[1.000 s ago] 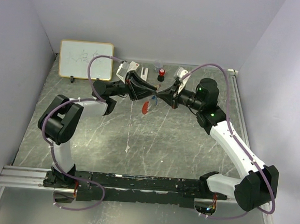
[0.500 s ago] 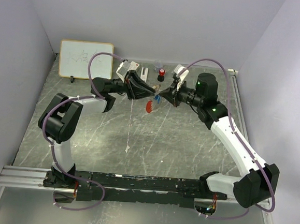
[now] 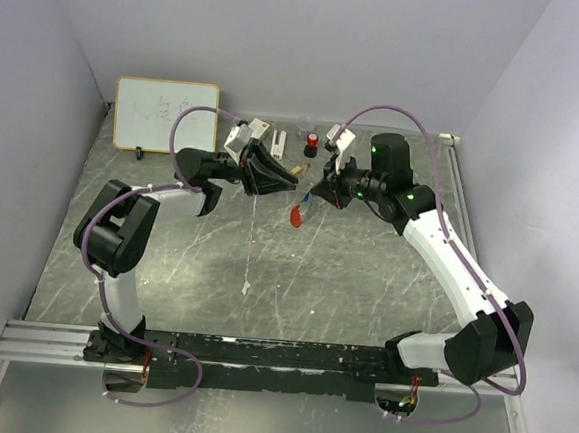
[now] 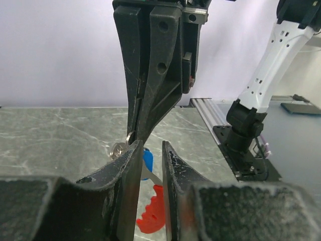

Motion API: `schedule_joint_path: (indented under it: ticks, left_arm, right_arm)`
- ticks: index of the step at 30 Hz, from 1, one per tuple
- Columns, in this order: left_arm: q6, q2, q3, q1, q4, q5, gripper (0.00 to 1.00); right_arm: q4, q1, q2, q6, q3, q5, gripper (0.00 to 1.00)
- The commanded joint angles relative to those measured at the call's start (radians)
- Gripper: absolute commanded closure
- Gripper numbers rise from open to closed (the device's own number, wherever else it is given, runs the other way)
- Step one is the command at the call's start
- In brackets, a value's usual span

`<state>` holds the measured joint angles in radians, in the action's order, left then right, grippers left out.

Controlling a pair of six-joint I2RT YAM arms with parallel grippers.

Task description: Put the keys on the keyring

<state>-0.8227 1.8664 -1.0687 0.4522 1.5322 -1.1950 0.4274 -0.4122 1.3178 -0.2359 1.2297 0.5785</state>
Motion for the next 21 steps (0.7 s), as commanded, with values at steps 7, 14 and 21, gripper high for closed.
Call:
schedule_joint_path:
  ticks: [7,14,21]
  left_arm:
    - [0.265,-0.050,0.001,0.001,-0.184,-0.002,0.67]
    - [0.353,-0.067,0.001,0.011,-0.310,0.032,0.67]
    - [0.425,-0.072,-0.014,0.034,-0.407,0.040,0.67]
  right_arm:
    - [0.081,0.003,0.023,-0.026,0.065,-0.002,1.00]
    - [0.086,0.002,0.035,-0.031,0.076,0.002,1.00]
    - [0.087,0.002,0.045,-0.035,0.074,0.006,1.00]
